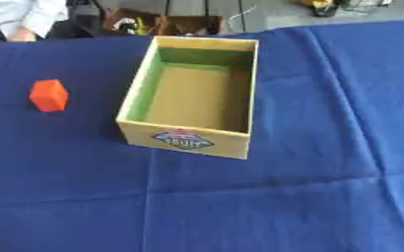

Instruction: Pick up objects on the table and place them in the box.

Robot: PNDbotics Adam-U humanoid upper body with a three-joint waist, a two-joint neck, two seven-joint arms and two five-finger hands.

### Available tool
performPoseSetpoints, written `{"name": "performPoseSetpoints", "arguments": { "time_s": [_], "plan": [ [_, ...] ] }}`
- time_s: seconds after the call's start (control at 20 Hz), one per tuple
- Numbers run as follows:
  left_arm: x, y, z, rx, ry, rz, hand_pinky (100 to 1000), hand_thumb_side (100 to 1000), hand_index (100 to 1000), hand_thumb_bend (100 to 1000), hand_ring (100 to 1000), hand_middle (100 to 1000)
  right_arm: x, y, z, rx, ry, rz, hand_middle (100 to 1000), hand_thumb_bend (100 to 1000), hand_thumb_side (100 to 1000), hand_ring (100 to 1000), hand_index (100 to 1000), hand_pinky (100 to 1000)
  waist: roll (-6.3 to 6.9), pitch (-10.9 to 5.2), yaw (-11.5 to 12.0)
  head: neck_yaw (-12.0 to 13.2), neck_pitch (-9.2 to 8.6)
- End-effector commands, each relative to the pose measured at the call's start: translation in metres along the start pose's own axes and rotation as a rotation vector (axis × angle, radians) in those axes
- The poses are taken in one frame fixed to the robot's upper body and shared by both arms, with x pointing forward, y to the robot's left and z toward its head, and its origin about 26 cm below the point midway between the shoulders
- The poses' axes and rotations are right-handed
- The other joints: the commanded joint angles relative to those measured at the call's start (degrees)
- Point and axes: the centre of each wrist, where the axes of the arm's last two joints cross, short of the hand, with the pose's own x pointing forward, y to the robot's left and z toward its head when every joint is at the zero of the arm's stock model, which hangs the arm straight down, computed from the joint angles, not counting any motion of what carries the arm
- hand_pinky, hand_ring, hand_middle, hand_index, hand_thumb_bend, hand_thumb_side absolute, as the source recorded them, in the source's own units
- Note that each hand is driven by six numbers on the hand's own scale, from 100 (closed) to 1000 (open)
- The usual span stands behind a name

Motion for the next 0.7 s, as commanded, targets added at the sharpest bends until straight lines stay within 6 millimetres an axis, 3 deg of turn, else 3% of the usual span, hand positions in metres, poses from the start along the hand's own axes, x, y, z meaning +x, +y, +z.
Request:
{"name": "performPoseSetpoints", "arguments": {
  "time_s": [0.05,0.2,0.5,0.6,0.65,0.7],
  "plan": [
    [-0.001,0.004,-0.017,-0.097,-0.013,-0.137,611,792,971,100,736,813,0.003,-0.005,-0.003,0.008,-0.027,0.02,827,100,1000,827,892,755,-0.16,-1.26,0.11,-0.41,0.14],
    [-0.004,0.001,-0.032,-0.184,0.002,-0.254,667,855,1000,100,790,870,0.003,-0.005,-0.002,0.013,-0.028,0.021,827,100,1000,827,892,755,-0.29,-1.36,0.03,-0.25,0.16],
    [-0.024,0.004,-0.049,-0.357,0.06,-0.52,721,850,1000,100,831,908,0.004,-0.002,-0.002,0.025,-0.033,0.007,826,100,1000,827,892,756,-0.95,-1.28,-0.89,1.03,-0.1],
    [-0.047,0.039,-0.072,-0.5,0.088,-0.659,721,850,1000,100,831,908,0.005,-0.001,-0.002,0.03,-0.034,-0.004,826,100,1000,827,892,756,-1.34,-1.26,-1.44,1.68,-0.18],
    [-0.052,0.058,-0.087,-0.582,0.115,-0.703,745,965,1000,249,855,919,0.005,0.0,-0.001,0.032,-0.032,-0.007,826,100,1000,828,893,756,-1.54,-1.21,-1.52,1.89,-0.15],
    [-0.054,0.07,-0.1,-0.652,0.139,-0.731,755,1000,1000,349,865,929,0.005,0.0,0.0,0.036,-0.03,-0.009,826,100,1000,828,893,756,-1.7,-1.15,-1.52,2.0,-0.15]
  ]
}}
